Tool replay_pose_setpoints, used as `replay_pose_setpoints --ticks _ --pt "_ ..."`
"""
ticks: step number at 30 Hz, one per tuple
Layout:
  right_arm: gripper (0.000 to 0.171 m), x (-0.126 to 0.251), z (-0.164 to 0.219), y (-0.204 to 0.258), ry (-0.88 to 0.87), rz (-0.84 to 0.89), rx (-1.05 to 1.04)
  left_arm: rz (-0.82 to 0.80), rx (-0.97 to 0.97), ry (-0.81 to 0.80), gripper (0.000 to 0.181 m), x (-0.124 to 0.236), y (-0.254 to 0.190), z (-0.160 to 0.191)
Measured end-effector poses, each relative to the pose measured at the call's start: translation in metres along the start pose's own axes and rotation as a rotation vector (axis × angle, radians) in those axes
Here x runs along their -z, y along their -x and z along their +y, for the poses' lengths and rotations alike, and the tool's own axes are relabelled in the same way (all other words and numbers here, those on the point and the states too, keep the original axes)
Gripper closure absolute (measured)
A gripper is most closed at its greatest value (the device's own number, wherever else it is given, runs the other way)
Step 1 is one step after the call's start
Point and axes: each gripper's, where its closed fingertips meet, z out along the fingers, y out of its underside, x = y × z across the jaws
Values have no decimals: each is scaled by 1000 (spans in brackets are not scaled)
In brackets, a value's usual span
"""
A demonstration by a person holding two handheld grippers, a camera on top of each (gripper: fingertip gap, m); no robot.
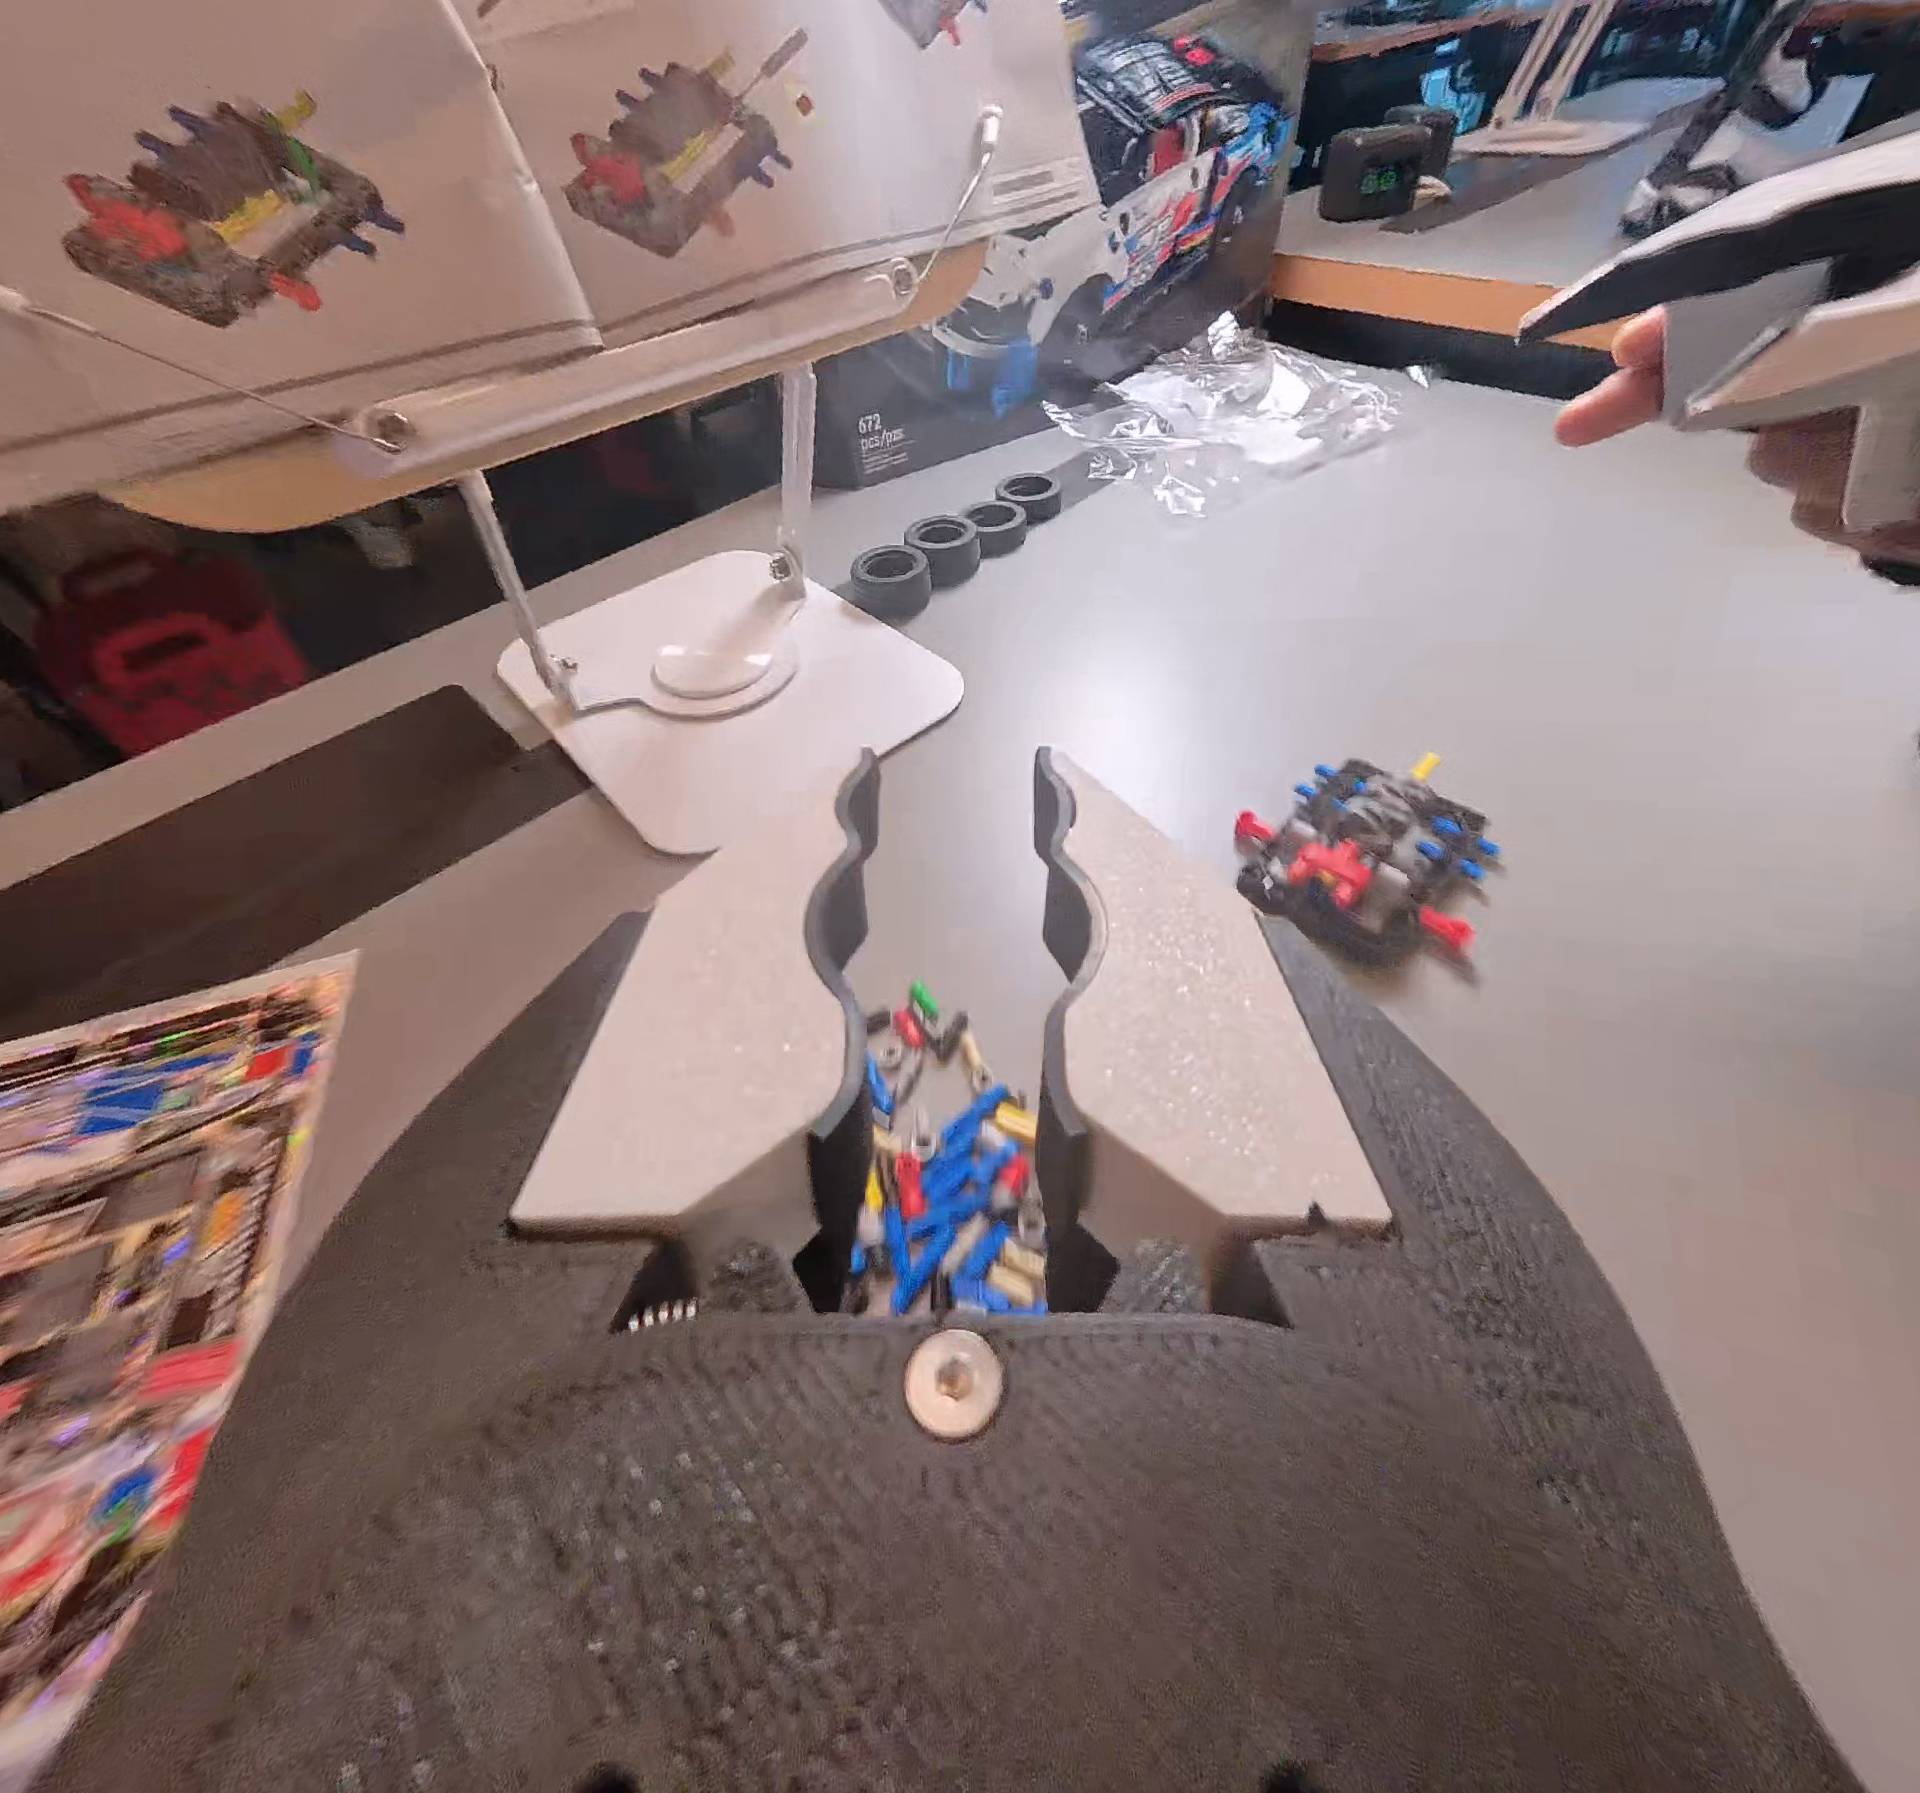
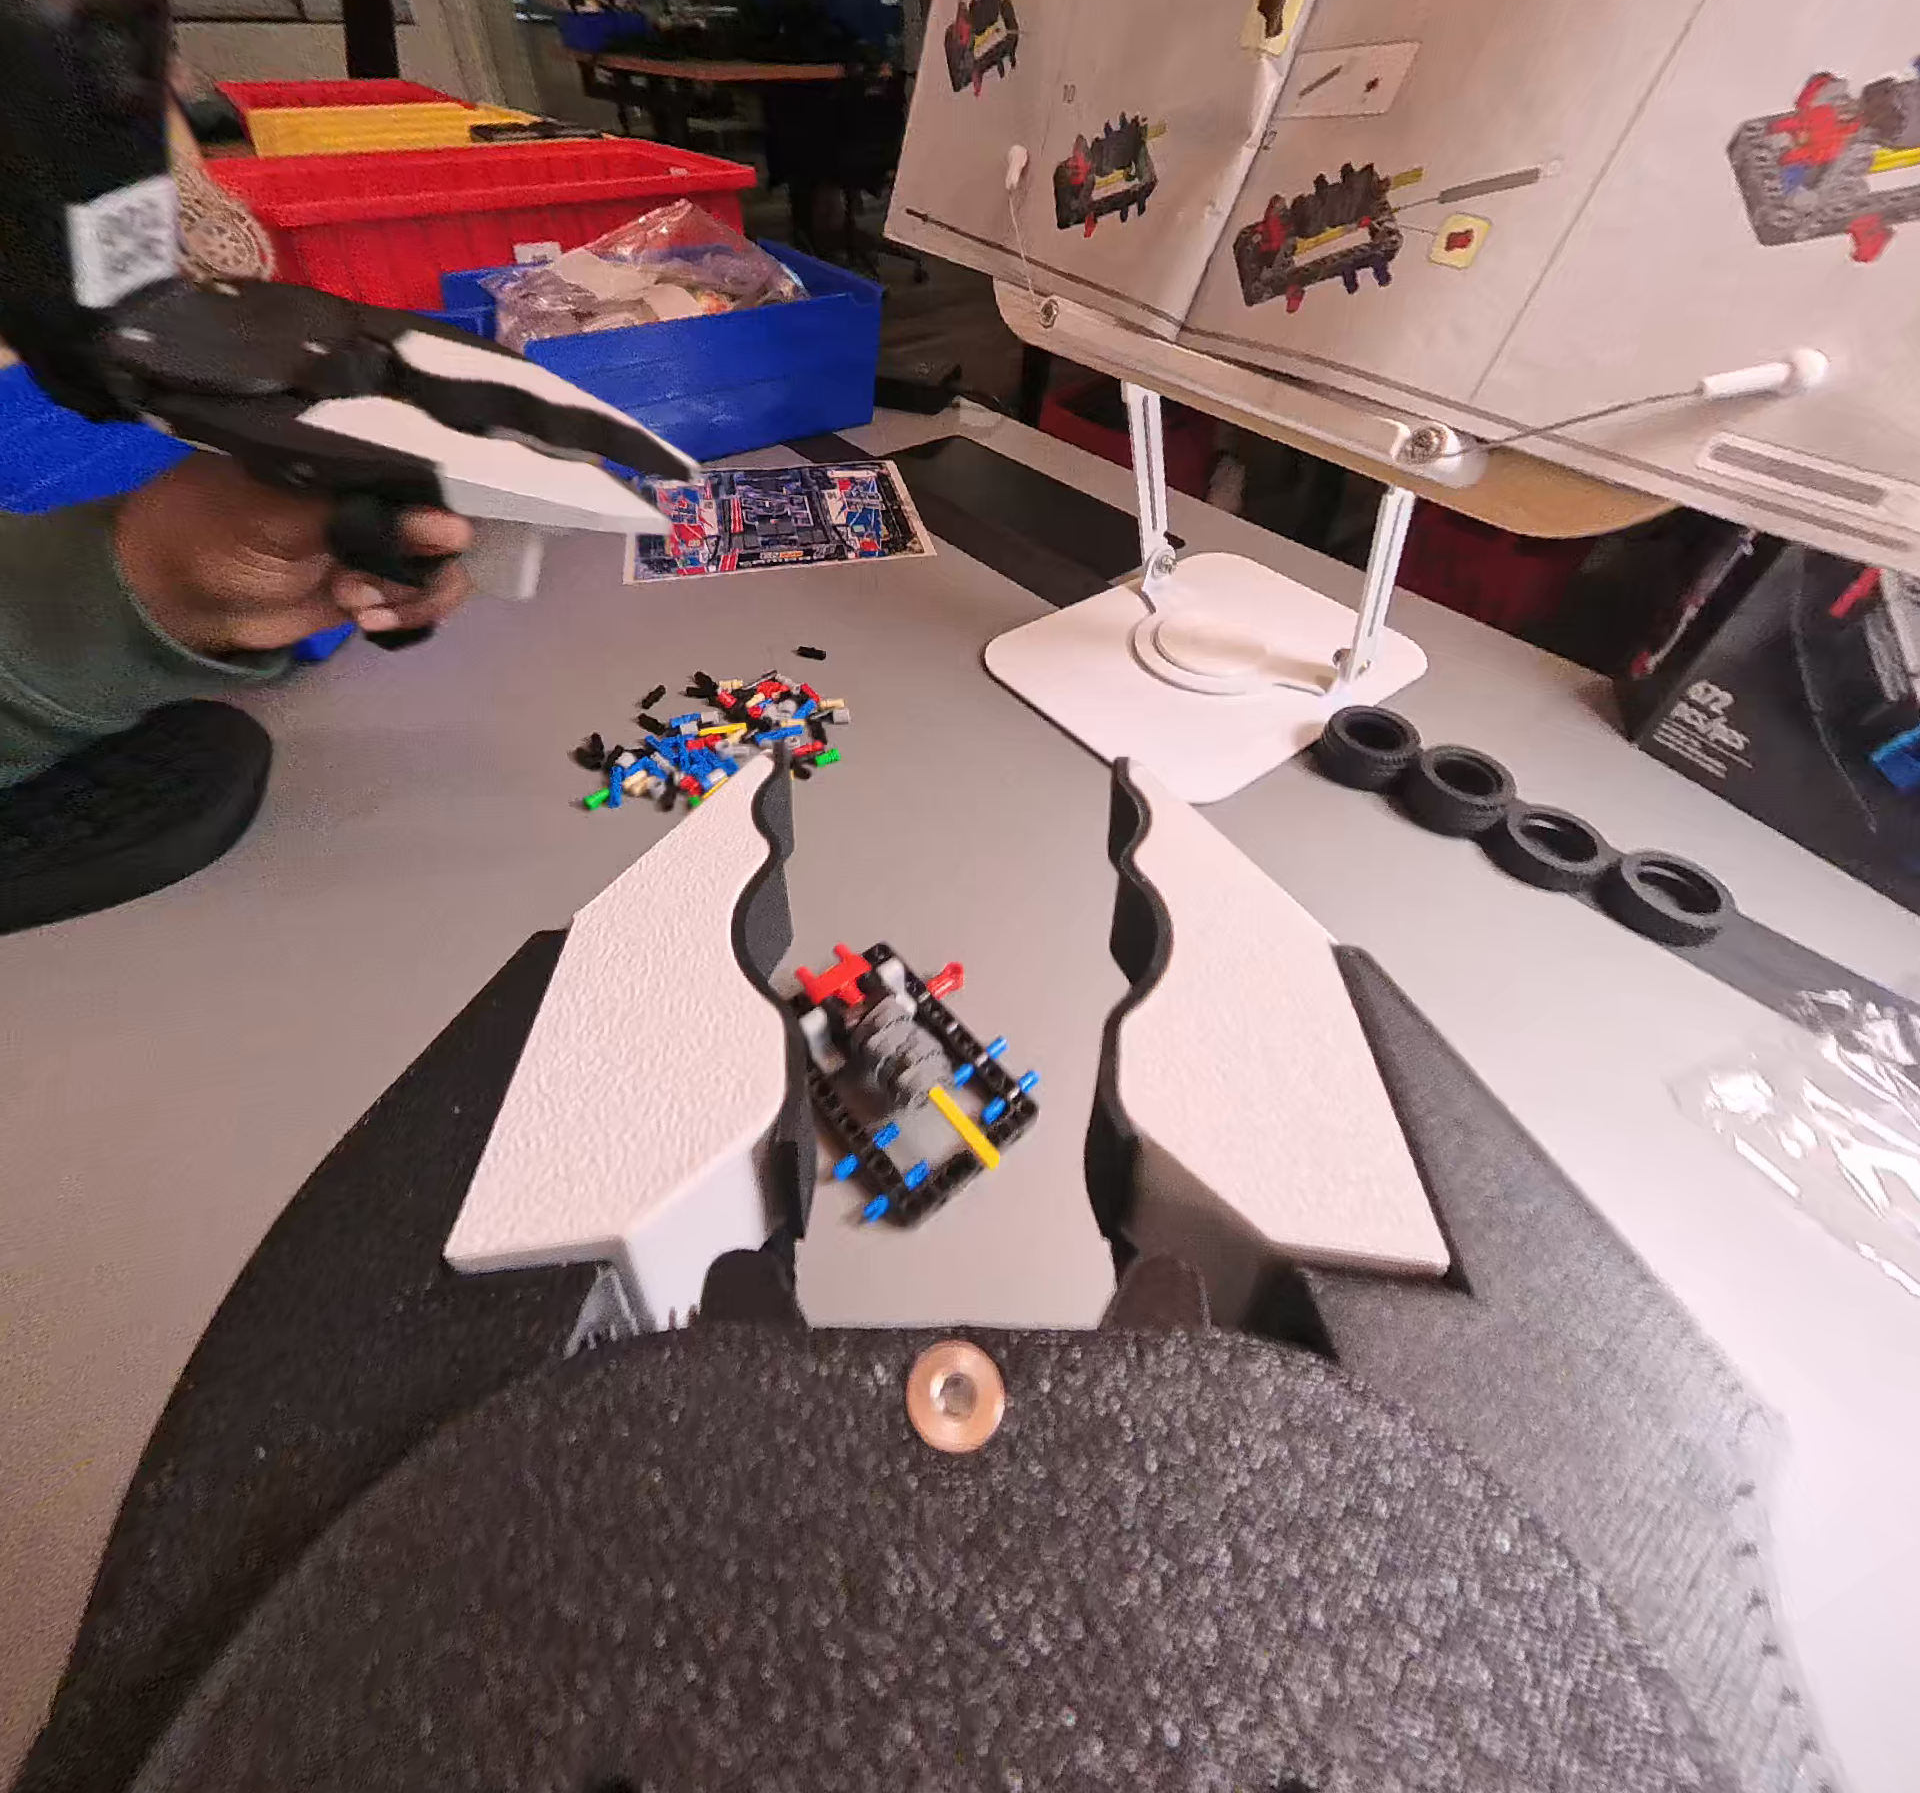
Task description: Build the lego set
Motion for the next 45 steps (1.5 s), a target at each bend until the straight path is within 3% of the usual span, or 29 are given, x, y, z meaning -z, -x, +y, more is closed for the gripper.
replay_pose_setpoints --ticks 4,6,11,16,18,26,34,40,45 --pt "116 -27 22 -1 2 -92 80 49 100 -46 162 -36 11 21" --pt "116 -29 56 9 115 -181 139 139 129 -9 153 -35 -5 36" --pt "104 -18 132 8 411 -297 259 300 -18 135 138 -32 -44 63" --pt "93 -24 150 3 451 -329 235 609 -106 326 130 -17 -93 97" --pt "93 -27 156 4 477 -349 243 661 -134 355 130 -12 -102 107" --pt "104 -40 157 21 559 -484 299 656 -155 390 124 -13 -109 114" --pt "114 -75 144 45 521 -408 425 603 -221 439 119 -8 -100 118" --pt "107 -65 118 41 422 -353 401 748 -260 474 148 17 -117 122" --pt "112 -51 105 49 345 -365 355 805 -306 534 156 19 -134 136"
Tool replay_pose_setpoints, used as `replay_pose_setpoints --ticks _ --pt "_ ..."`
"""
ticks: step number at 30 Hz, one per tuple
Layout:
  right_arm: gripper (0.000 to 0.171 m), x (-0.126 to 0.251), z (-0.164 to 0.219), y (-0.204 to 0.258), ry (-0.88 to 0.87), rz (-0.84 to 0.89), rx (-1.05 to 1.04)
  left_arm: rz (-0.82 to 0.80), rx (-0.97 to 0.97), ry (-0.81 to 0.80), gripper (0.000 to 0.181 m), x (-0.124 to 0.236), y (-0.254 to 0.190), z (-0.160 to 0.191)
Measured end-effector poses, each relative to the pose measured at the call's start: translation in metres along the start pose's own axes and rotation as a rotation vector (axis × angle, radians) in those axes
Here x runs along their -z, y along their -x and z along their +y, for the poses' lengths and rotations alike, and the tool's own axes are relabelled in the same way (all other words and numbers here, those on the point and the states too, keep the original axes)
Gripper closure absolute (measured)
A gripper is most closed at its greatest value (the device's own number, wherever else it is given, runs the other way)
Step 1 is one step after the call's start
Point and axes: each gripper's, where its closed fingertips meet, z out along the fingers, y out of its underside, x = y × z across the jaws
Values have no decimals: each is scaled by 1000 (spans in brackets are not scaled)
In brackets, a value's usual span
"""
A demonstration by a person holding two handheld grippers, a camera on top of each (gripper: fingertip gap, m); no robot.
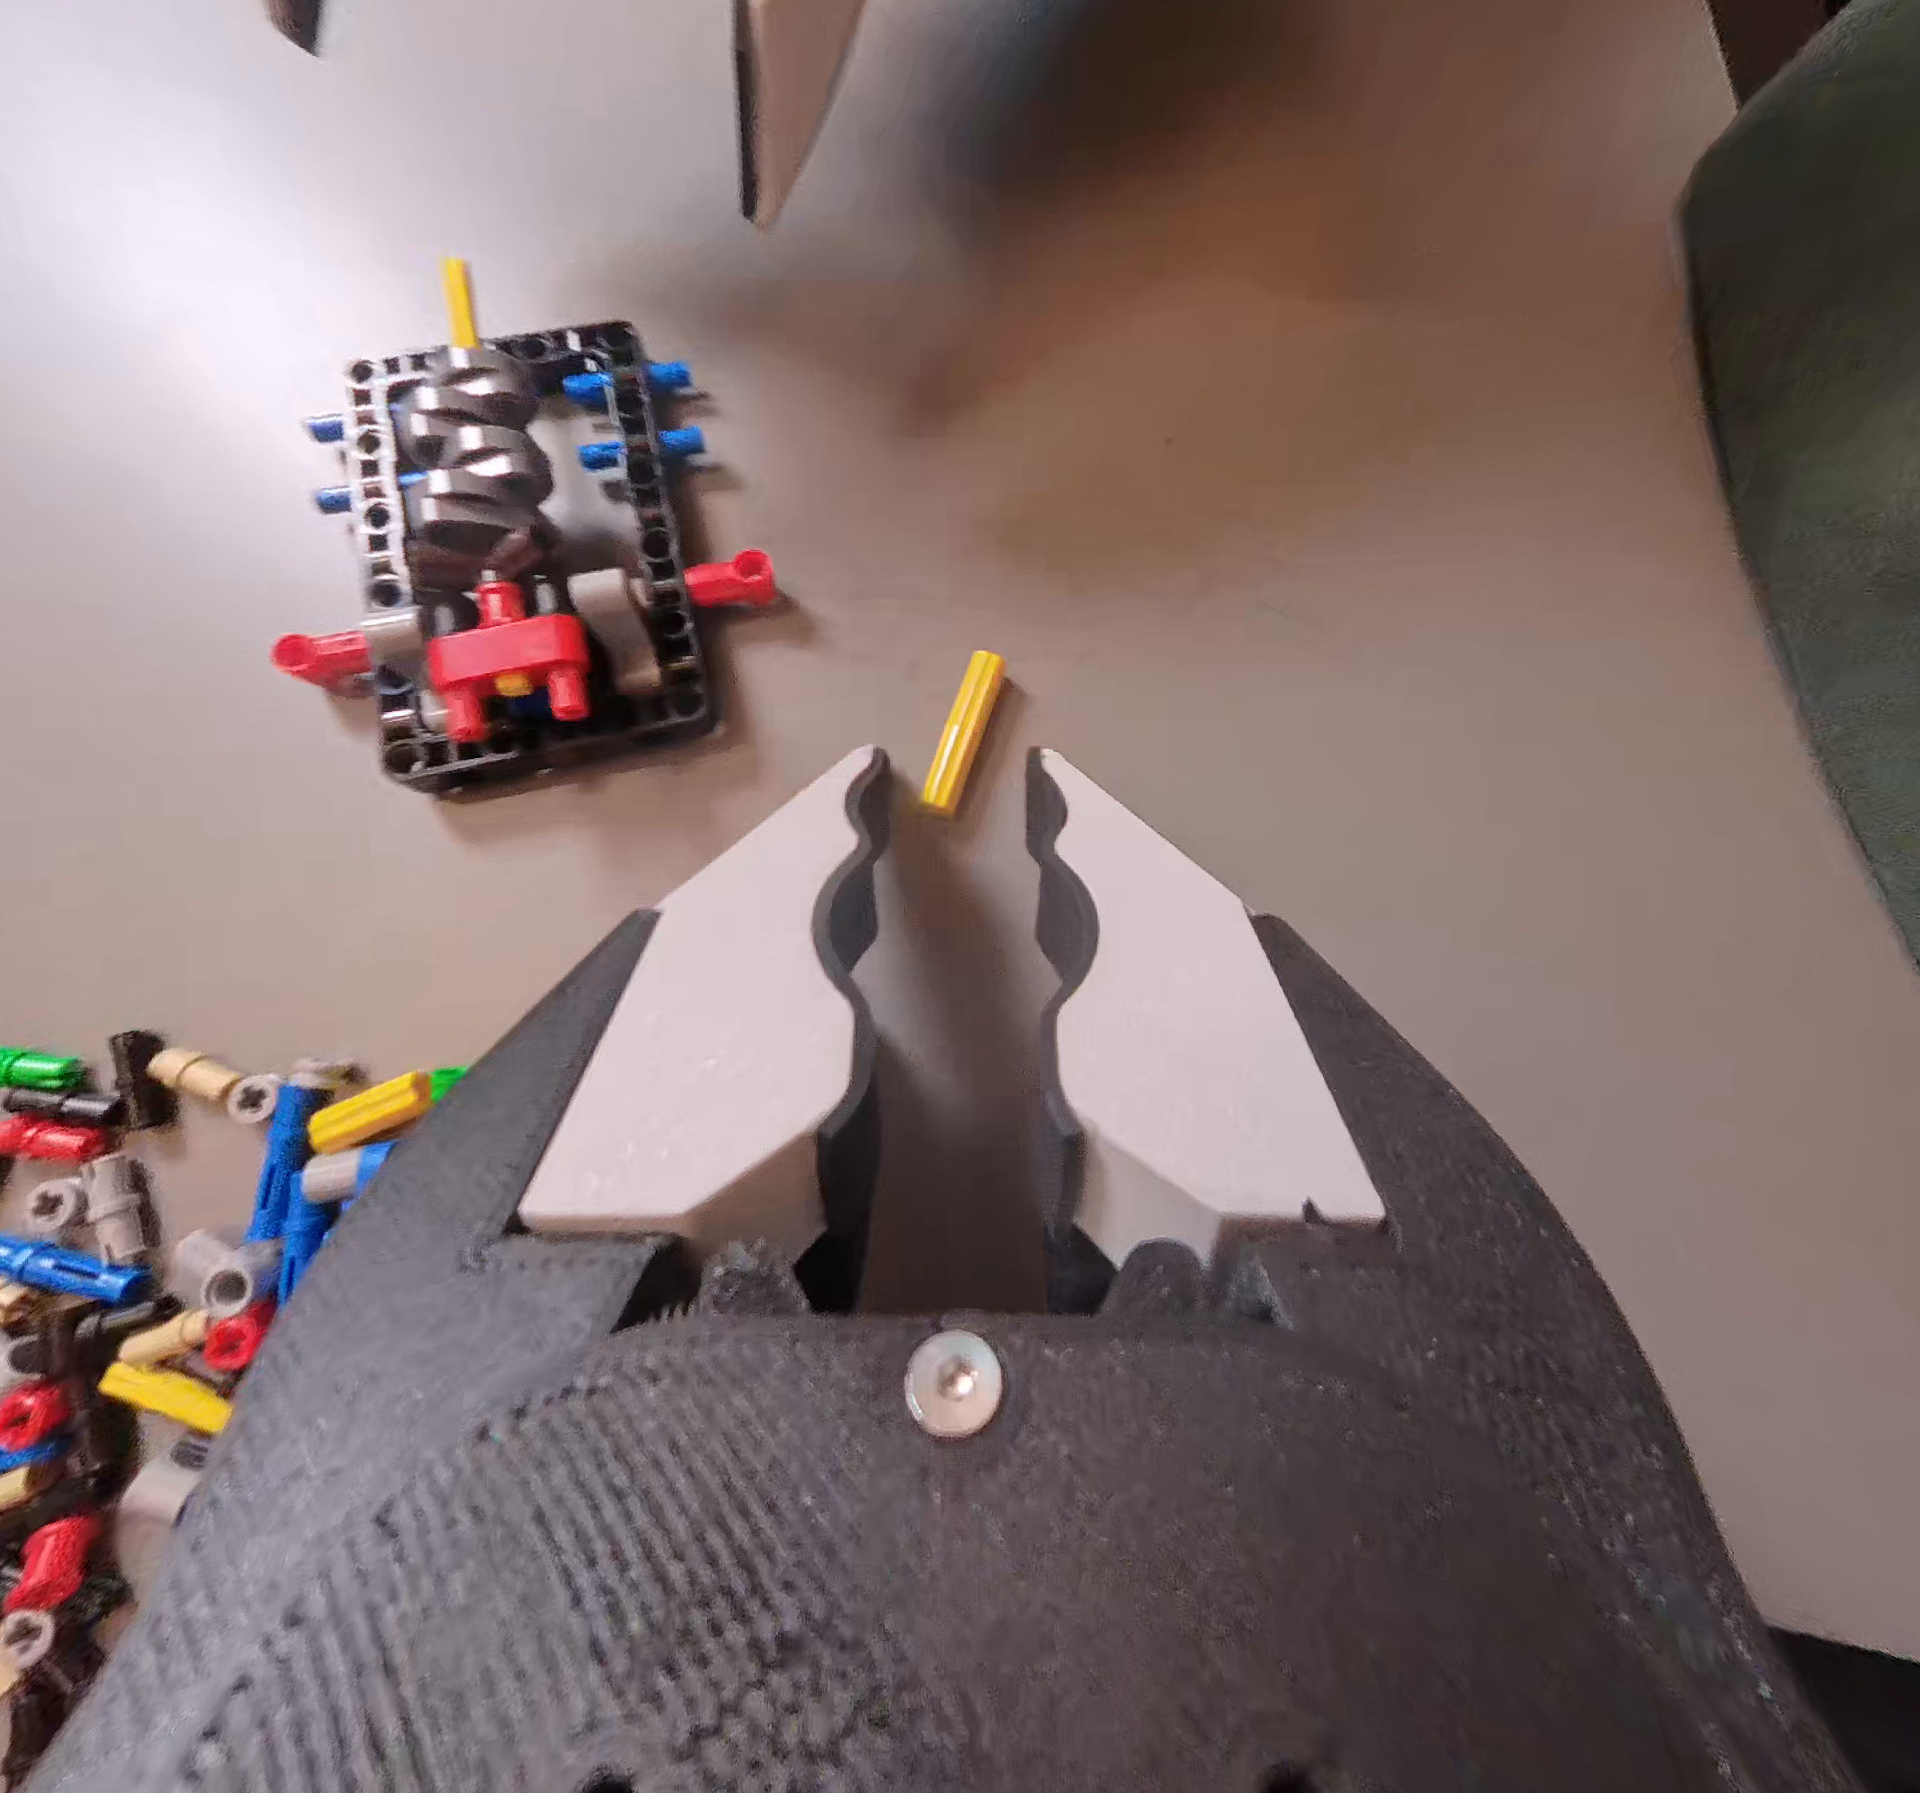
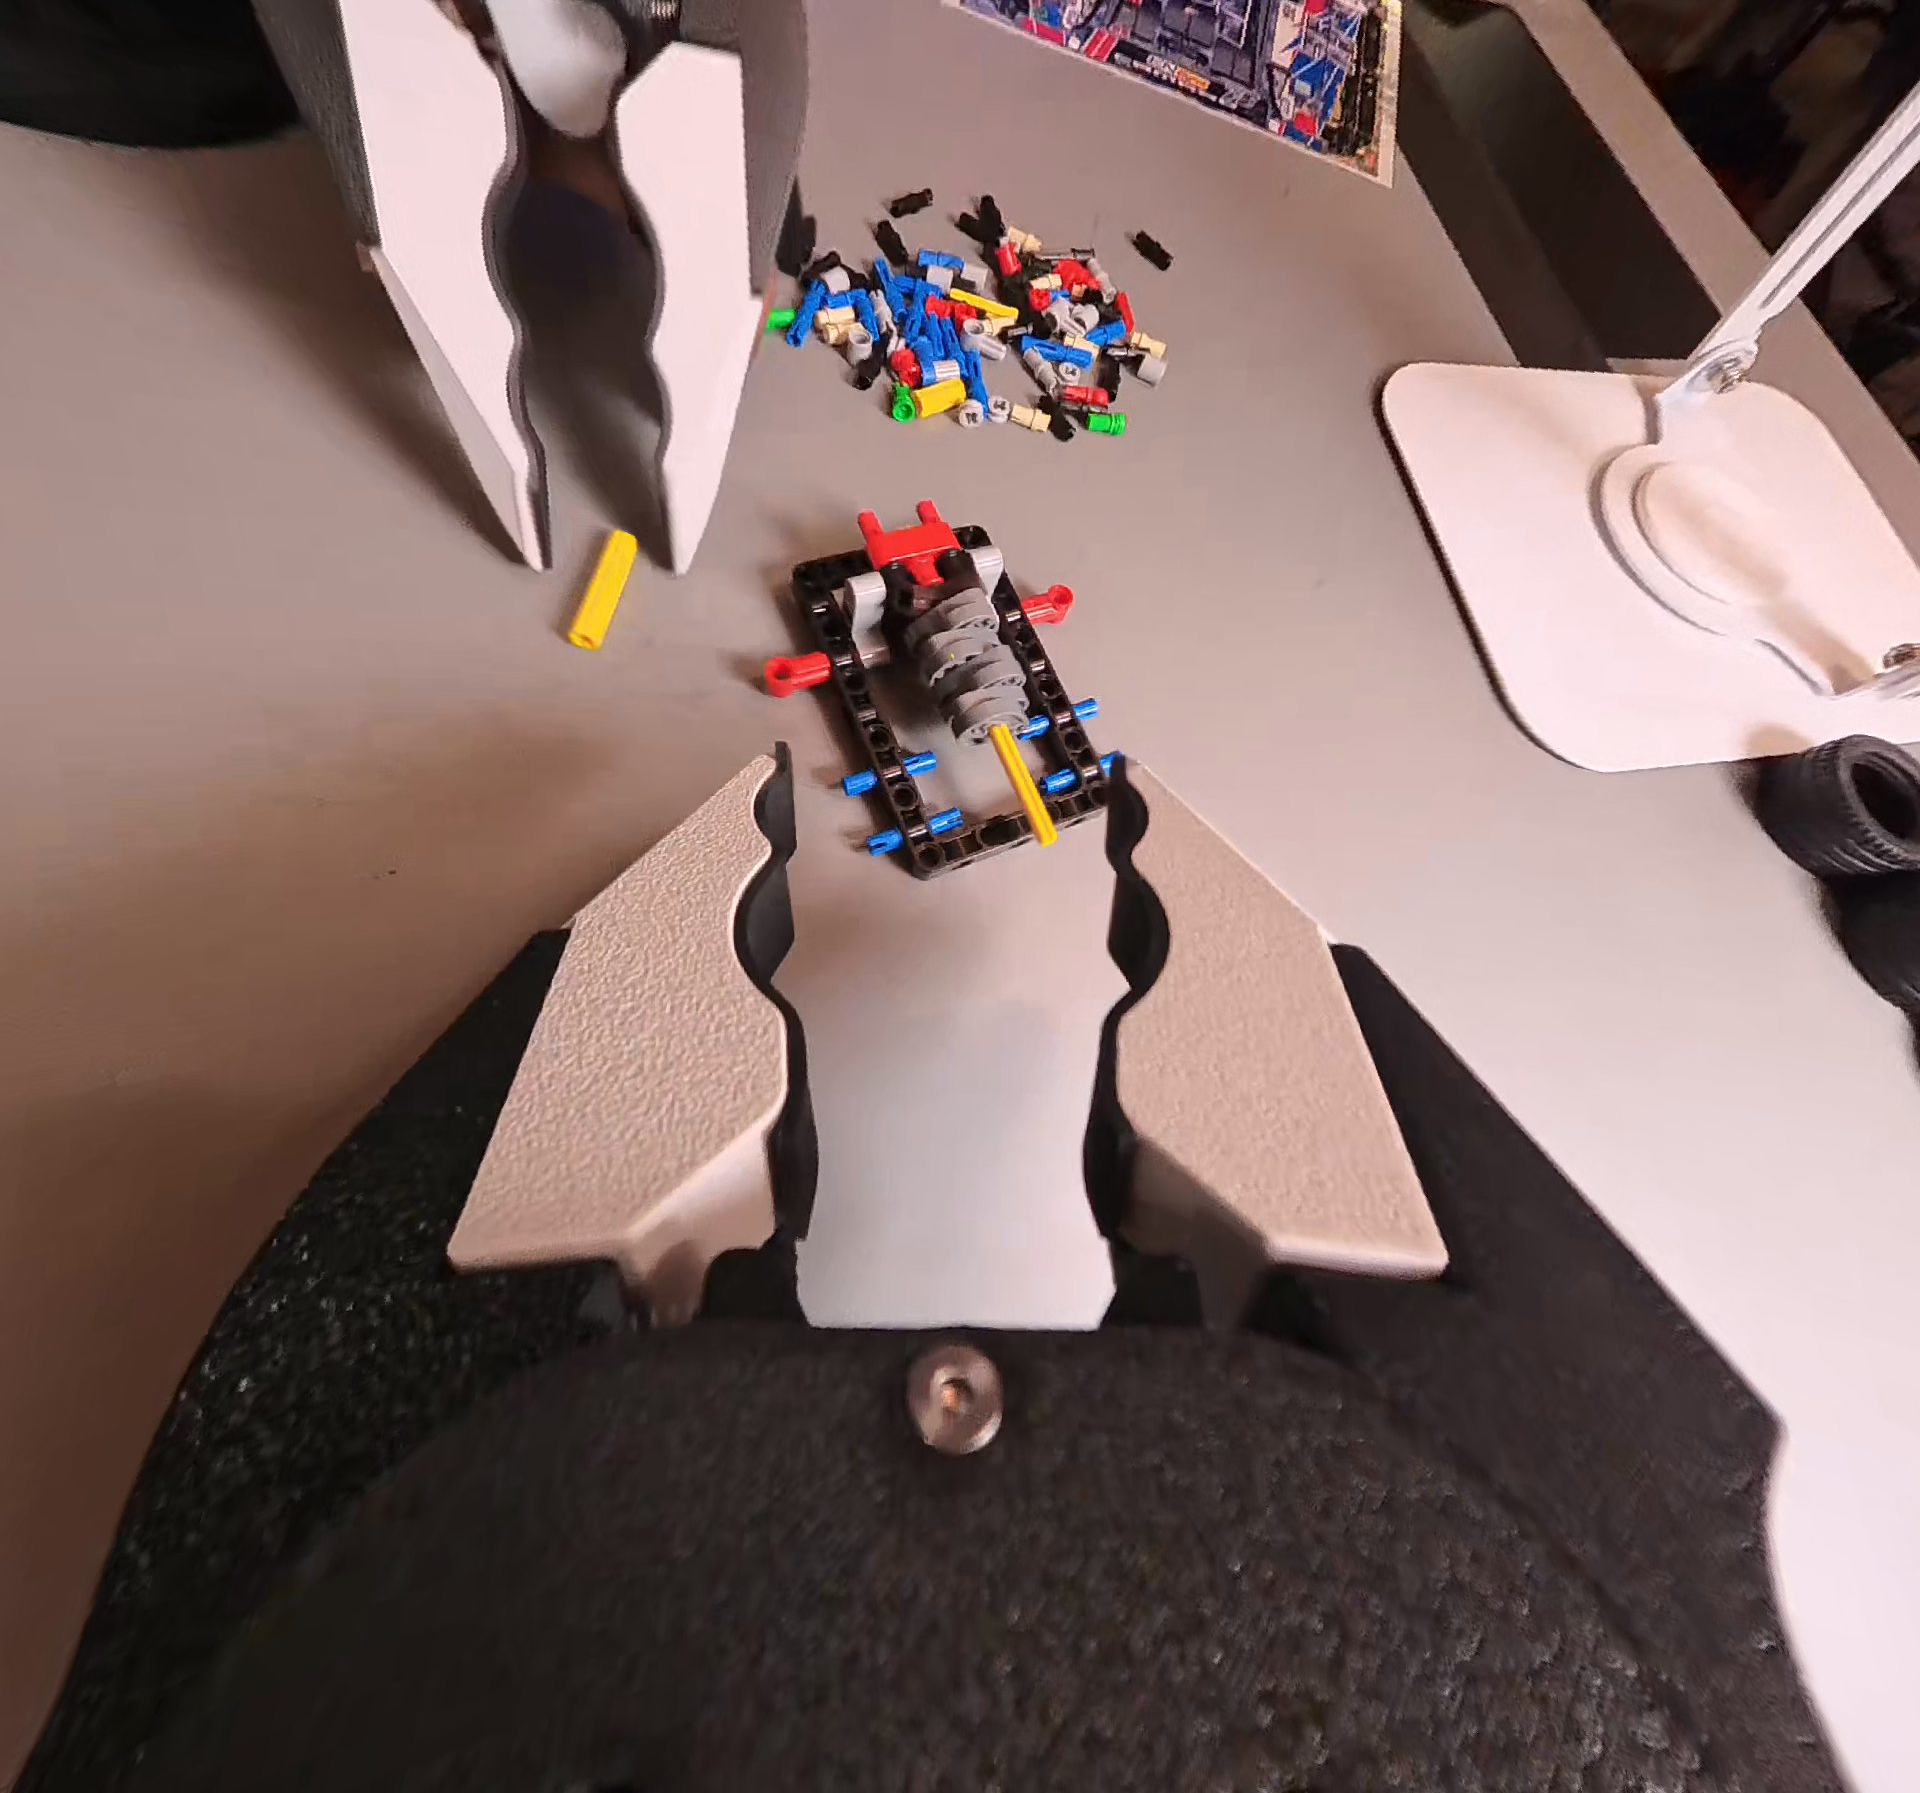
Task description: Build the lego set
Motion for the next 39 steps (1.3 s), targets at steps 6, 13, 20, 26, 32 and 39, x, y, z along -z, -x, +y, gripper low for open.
replay_pose_setpoints --ticks 6,13,20,26,32,39 --pt "115 4 -16 10 -78 -27 -19 -57 -31 5 176 -2 3 -9" --pt "126 4 -53 59 -211 -128 123 187 268 -407 176 27 -2 -65" --pt "163 2 -58 77 -251 -184 166 294 304 -460 176 28 -15 -76" --pt "163 3 -58 79 -259 -199 156 326 321 -466 176 27 -18 -77" --pt "166 3 -55 79 -254 -207 157 345 334 -480 176 29 -18 -78" --pt "166 5 -57 76 -285 -224 108 346 356 -521 176 32 -15 -81"
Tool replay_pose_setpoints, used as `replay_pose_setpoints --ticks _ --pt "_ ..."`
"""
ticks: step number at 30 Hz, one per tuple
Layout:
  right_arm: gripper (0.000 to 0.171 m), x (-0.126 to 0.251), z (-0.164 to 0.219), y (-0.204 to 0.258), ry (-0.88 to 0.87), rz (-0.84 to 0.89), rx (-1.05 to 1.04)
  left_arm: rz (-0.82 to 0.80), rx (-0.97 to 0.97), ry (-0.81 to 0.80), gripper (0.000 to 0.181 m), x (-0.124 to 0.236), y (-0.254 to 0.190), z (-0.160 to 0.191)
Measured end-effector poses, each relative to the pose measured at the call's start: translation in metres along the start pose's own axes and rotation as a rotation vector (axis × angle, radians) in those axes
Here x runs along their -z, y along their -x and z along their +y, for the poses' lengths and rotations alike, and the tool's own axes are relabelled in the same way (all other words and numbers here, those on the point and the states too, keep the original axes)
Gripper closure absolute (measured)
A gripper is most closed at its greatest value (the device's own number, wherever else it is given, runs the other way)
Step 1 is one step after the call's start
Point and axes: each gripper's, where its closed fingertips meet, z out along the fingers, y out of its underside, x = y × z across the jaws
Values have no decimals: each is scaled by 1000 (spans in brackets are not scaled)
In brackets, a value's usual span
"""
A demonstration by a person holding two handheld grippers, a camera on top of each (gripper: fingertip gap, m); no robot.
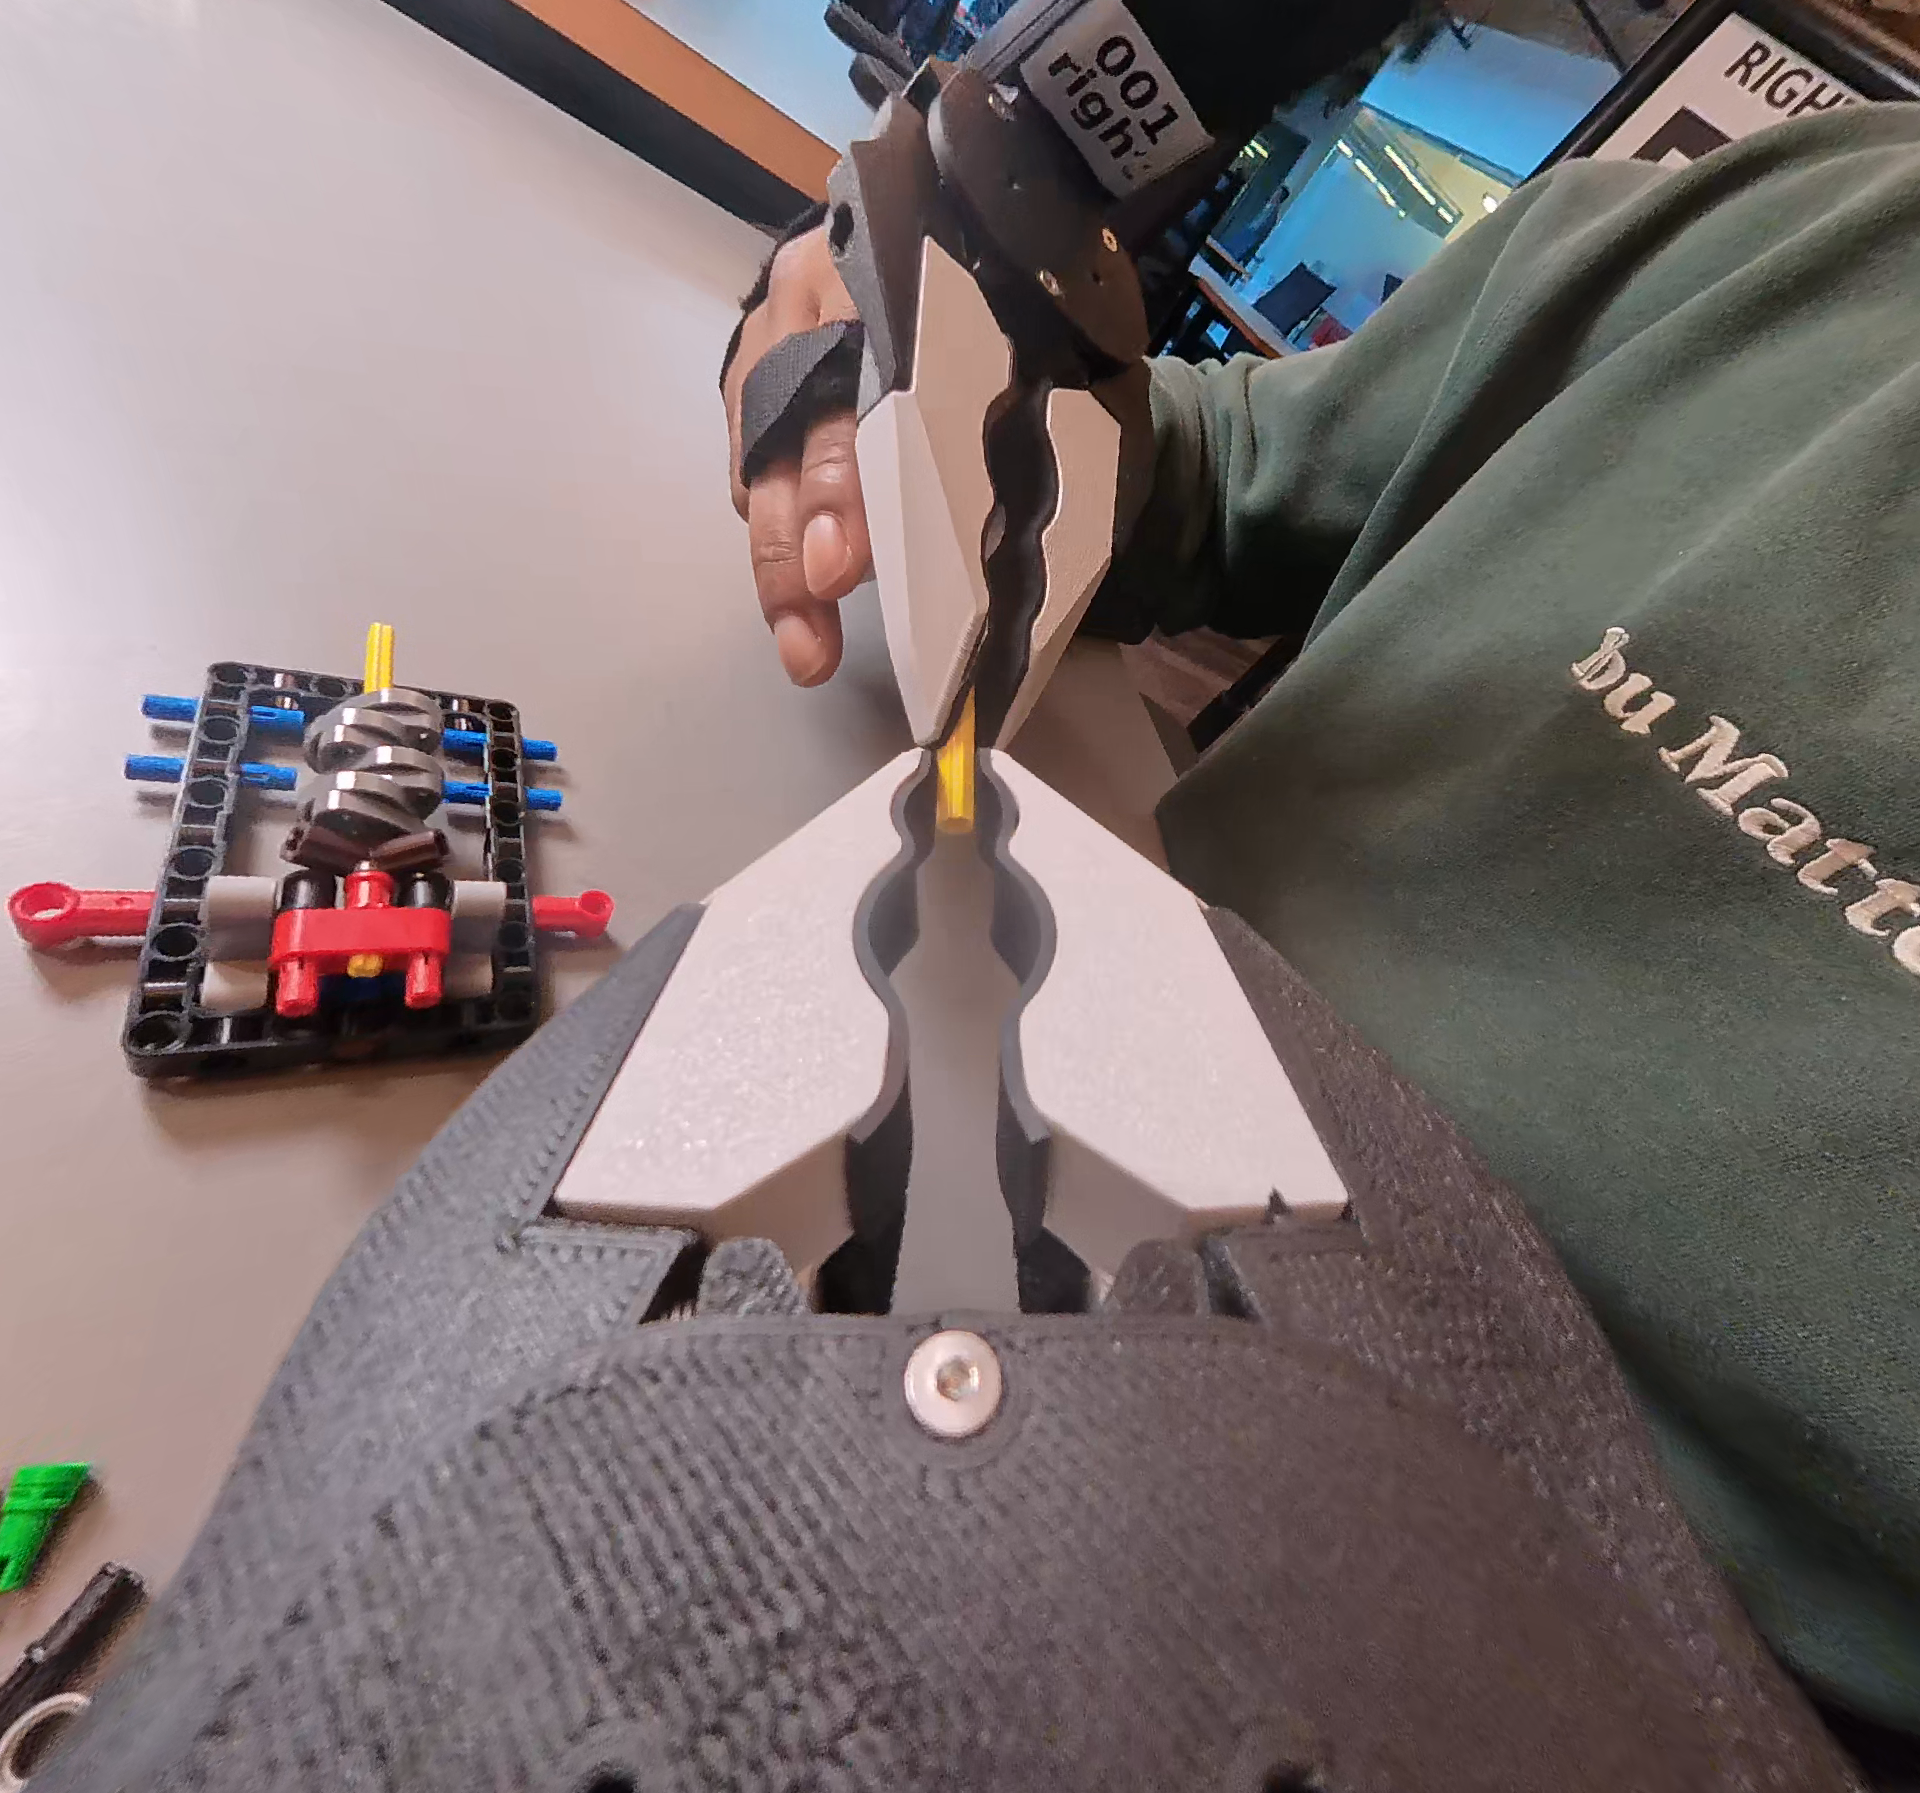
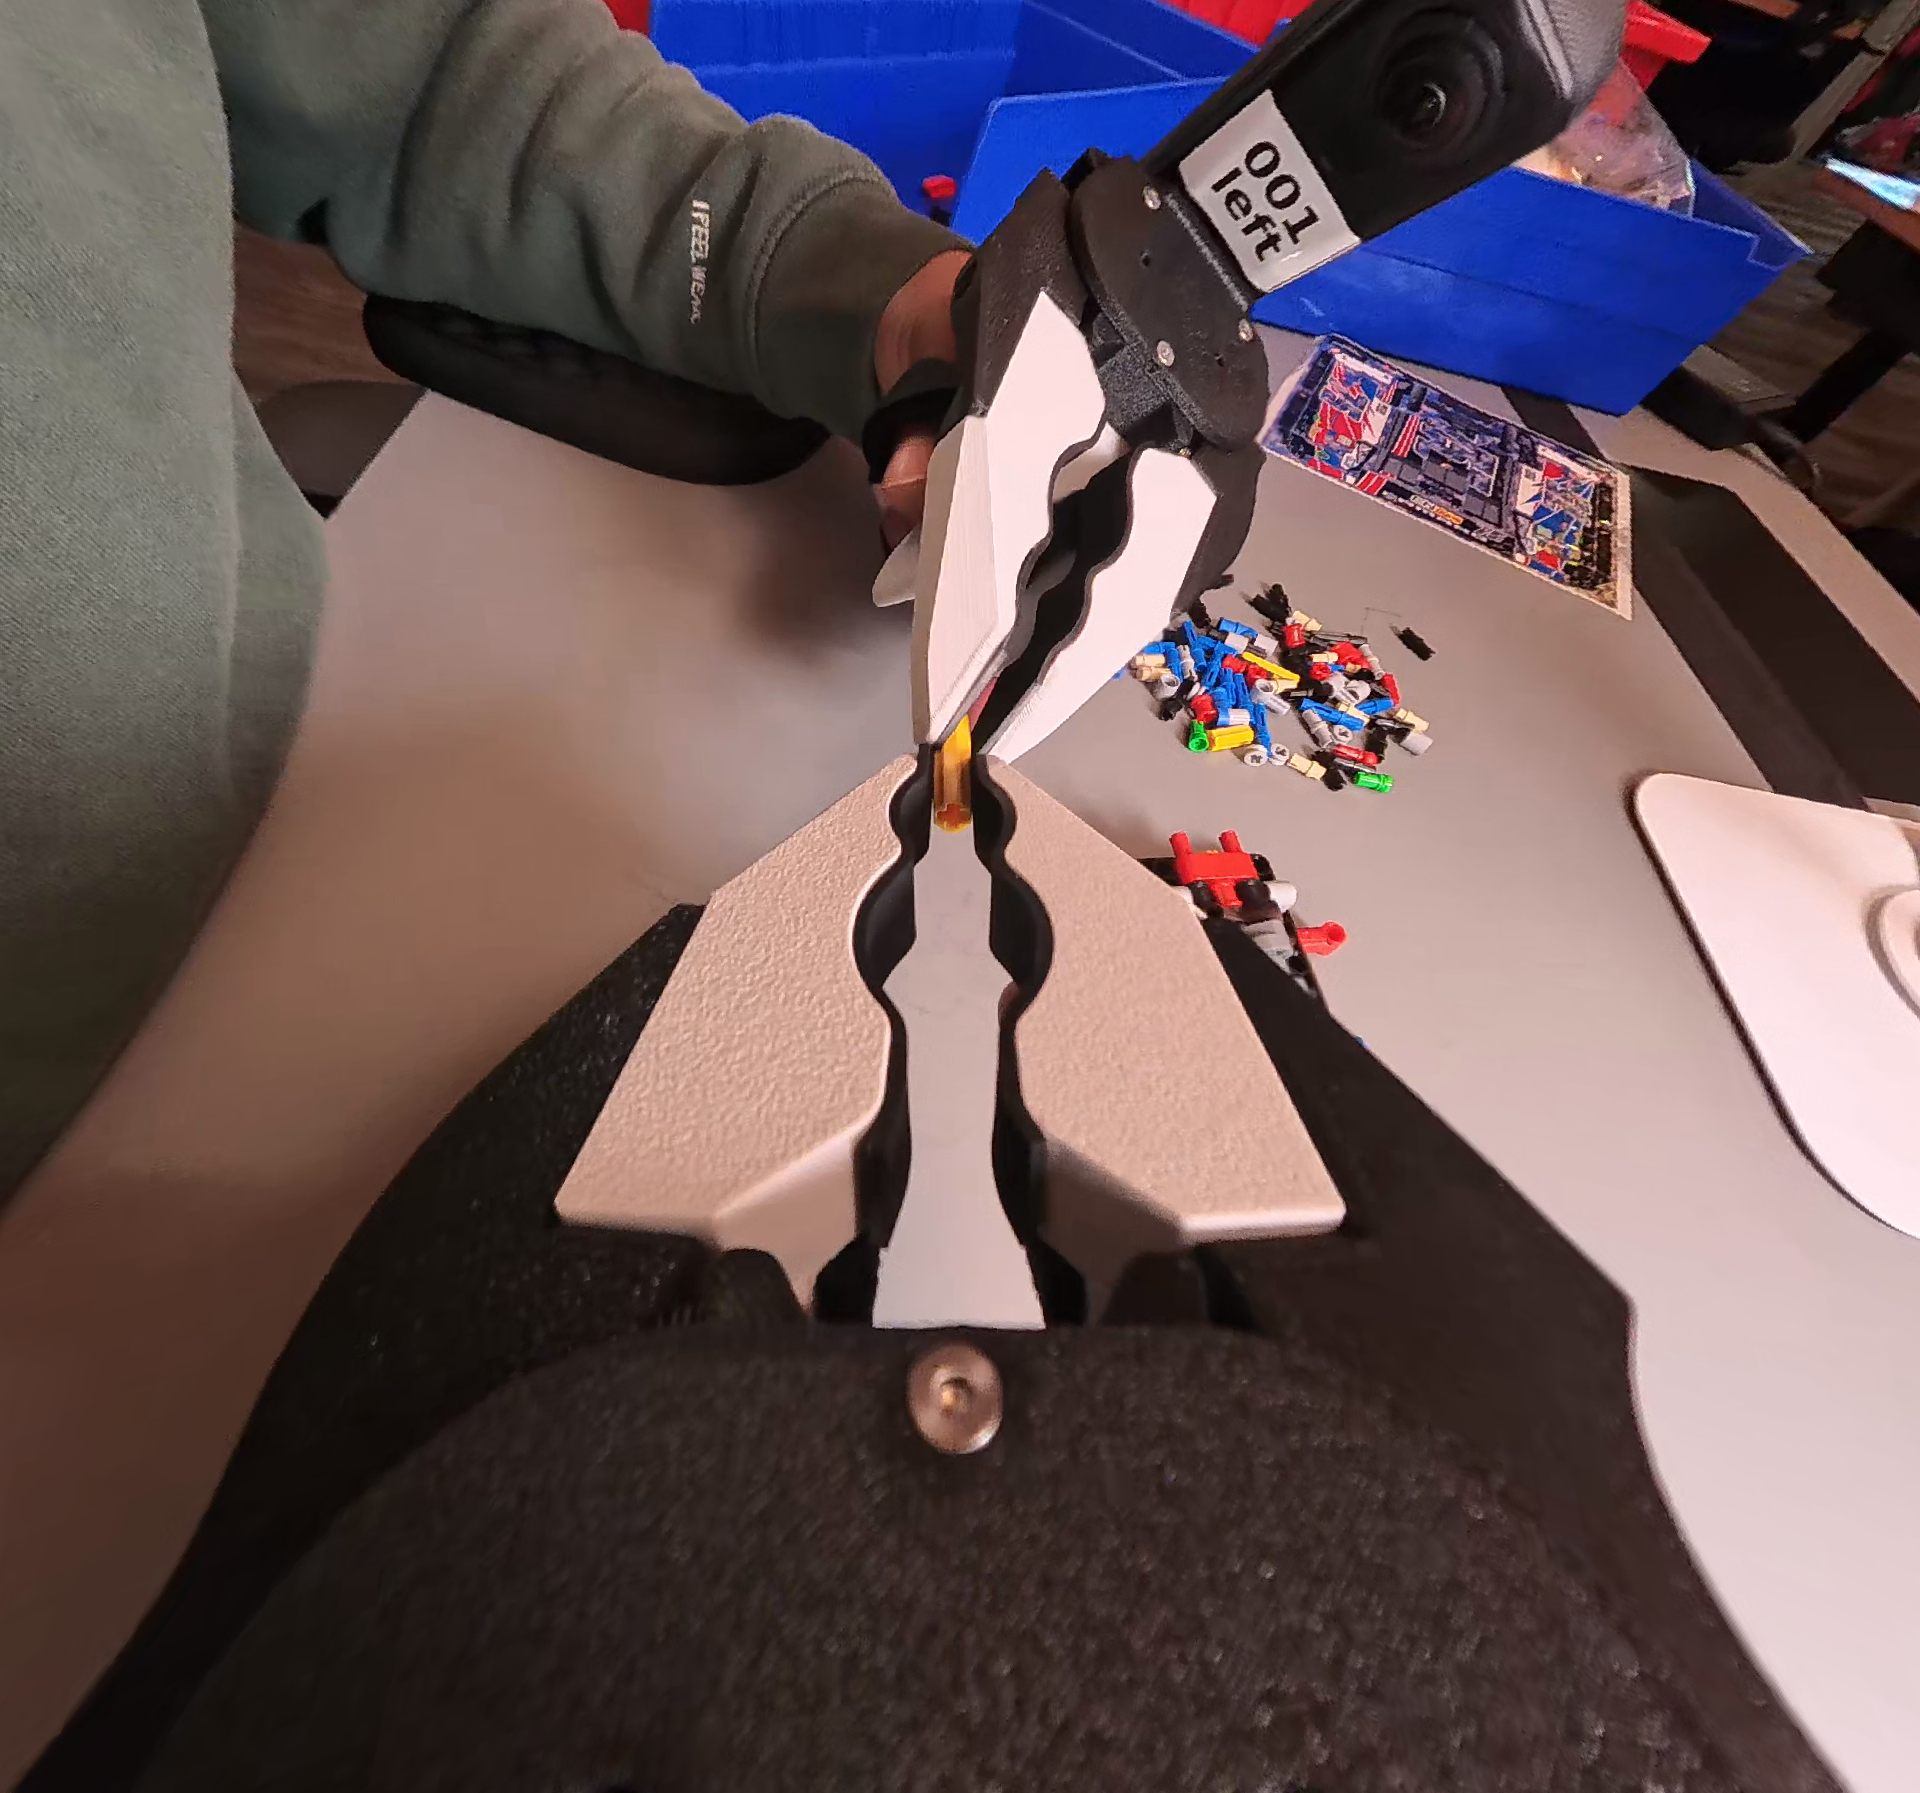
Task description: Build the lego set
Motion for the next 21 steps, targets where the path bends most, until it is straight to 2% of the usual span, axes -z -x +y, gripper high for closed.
replay_pose_setpoints --ticks 2,5,8,11,14,17,21 --pt "166 2 1 -2 -16 -12 -38 -14 -4 -15 175 1 2 -2" --pt "166 8 -2 -7 -70 -34 -119 -43 -17 -63 157 6 6 -10" --pt "166 17 -2 -18 -110 -27 -191 -112 -57 -96 153 14 14 -17" --pt "166 27 1 -32 -133 2 -251 -268 -127 -99 148 23 34 -19" --pt "166 36 11 -45 -100 59 -260 -524 -215 -91 131 44 65 -24" --pt "166 49 24 -56 -47 104 -255 -679 -259 0 116 59 86 -18" --pt "166 63 40 -63 -5 121 -283 -696 -262 216 98 45 101 8"
